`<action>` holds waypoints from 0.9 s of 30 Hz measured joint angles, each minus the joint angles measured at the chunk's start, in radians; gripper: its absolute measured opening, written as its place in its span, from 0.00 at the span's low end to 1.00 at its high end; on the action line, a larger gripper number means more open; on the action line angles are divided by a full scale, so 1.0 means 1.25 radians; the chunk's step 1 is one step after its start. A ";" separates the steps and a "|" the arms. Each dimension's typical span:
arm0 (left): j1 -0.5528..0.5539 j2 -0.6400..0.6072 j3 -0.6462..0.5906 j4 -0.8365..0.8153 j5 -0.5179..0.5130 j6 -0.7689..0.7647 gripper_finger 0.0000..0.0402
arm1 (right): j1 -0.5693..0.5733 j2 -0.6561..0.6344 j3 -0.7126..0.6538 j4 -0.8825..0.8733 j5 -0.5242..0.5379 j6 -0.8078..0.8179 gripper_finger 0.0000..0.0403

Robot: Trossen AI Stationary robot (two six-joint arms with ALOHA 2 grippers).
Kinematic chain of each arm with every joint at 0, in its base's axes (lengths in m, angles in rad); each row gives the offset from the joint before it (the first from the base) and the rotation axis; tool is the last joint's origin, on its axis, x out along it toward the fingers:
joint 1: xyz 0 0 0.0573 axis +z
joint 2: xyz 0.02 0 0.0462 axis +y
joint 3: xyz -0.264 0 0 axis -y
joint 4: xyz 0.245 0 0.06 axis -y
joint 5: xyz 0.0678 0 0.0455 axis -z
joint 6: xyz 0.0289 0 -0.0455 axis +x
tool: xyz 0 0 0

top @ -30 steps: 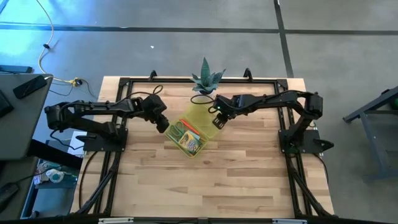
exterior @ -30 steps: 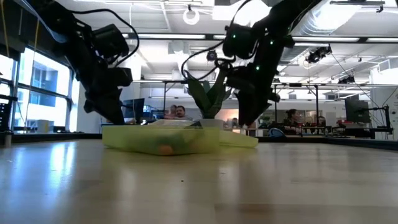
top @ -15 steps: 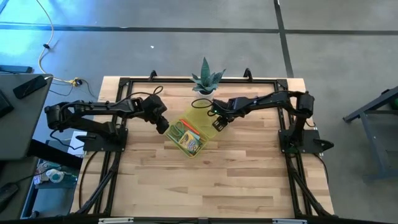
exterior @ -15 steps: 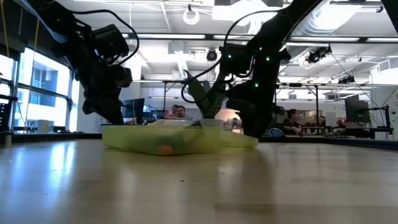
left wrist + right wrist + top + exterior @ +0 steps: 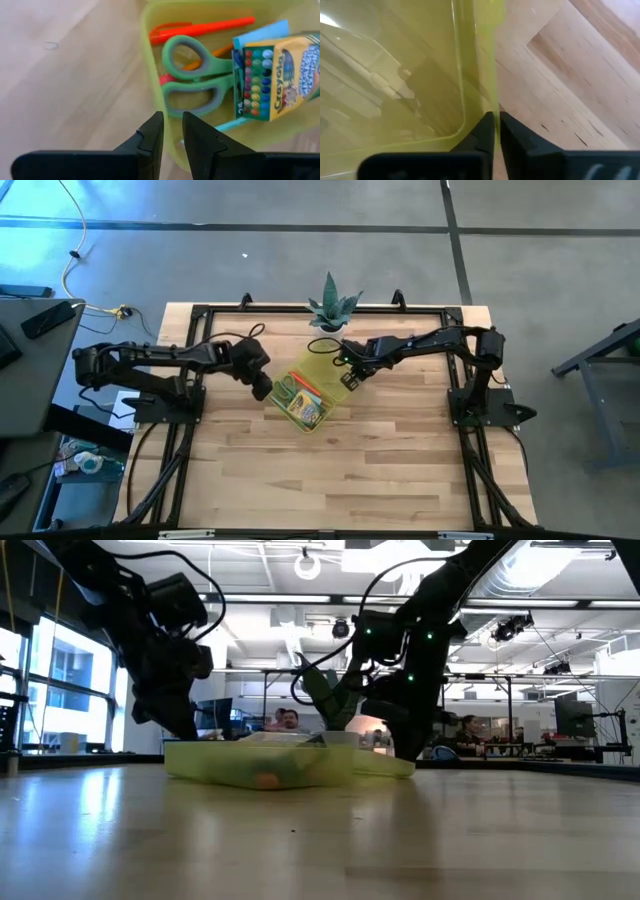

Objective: Pack school essentials
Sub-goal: Close the yellow supply box

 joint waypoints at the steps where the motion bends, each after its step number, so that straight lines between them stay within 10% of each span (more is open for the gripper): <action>1: -0.006 0.000 0.000 0.000 0.000 -0.005 0.15 | 0.000 0.000 0.000 0.002 0.001 0.000 0.02; 27: -0.083 0.000 0.000 0.008 0.000 -0.080 0.16 | 0.070 -0.002 0.207 -0.169 0.174 -0.150 0.00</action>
